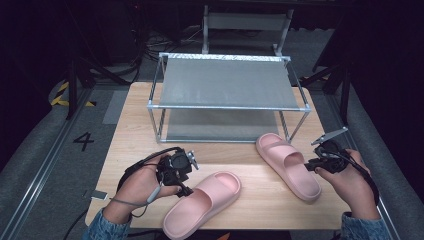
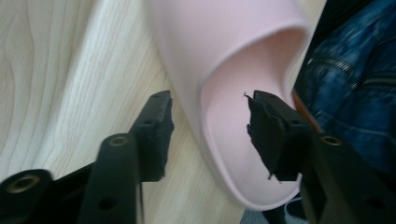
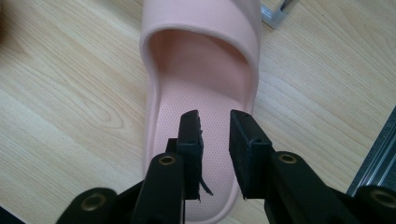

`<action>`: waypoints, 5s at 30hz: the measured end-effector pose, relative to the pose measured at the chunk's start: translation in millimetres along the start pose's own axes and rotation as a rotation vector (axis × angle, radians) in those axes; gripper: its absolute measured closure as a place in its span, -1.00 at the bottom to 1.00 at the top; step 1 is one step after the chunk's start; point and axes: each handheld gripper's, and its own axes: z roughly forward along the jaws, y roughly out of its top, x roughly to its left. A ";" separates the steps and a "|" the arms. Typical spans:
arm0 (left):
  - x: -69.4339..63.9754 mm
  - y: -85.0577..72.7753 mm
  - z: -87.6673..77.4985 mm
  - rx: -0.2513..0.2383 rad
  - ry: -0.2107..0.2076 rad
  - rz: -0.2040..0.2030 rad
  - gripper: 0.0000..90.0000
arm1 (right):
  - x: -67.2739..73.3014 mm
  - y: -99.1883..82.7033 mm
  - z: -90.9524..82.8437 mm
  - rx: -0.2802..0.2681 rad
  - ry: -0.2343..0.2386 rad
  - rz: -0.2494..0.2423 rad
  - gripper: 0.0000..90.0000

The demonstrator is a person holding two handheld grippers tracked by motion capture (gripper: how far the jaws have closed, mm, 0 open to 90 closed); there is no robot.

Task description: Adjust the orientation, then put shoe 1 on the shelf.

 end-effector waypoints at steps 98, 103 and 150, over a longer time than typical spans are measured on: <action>27.2 20.1 46.7 -0.135 0.149 -0.282 0.90 | -1.4 -5.5 -1.5 -0.001 -0.002 0.006 0.58; 28.1 16.4 35.5 -0.156 0.144 -0.299 0.91 | 0.5 -4.4 -1.3 -0.002 0.002 0.001 0.58; 9.8 54.9 -103.0 -0.279 0.154 -0.215 0.91 | -8.1 -11.7 -4.4 -0.022 0.023 0.015 0.59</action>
